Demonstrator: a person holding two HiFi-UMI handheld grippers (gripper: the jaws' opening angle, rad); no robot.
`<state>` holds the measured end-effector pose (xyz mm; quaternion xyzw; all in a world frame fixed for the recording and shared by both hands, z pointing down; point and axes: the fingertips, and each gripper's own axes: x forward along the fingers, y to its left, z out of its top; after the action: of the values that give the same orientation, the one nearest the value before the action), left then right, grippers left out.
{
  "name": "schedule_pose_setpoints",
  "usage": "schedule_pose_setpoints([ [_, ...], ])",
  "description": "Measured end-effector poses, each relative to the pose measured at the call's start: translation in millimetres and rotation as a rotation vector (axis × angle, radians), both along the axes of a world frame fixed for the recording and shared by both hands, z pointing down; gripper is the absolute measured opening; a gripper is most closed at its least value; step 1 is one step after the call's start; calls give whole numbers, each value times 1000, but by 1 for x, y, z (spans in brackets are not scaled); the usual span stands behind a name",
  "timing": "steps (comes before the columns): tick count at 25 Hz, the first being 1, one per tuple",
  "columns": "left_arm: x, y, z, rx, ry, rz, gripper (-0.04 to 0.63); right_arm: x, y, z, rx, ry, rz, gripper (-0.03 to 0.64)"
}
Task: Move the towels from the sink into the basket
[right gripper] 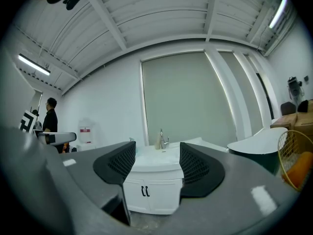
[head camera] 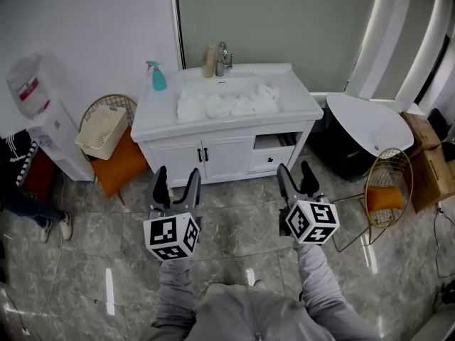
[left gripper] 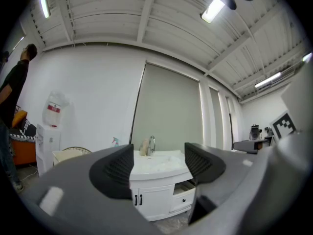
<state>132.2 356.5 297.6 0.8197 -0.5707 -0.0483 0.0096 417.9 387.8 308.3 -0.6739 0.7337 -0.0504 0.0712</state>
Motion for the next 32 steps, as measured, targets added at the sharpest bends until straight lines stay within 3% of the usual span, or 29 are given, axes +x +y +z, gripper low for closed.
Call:
schedule_pose_setpoints([
  [8,-22,-34,16,-18,-19,51,377,-32,-19,10,-8,16,25,266],
  [14,-20,-81,20,-23,-32,64,377,-28,-59,20,-31,27,38,265],
  [32,41,-325,37,-59,-118,20,377,25,-323,49,-101,19,-58,267],
])
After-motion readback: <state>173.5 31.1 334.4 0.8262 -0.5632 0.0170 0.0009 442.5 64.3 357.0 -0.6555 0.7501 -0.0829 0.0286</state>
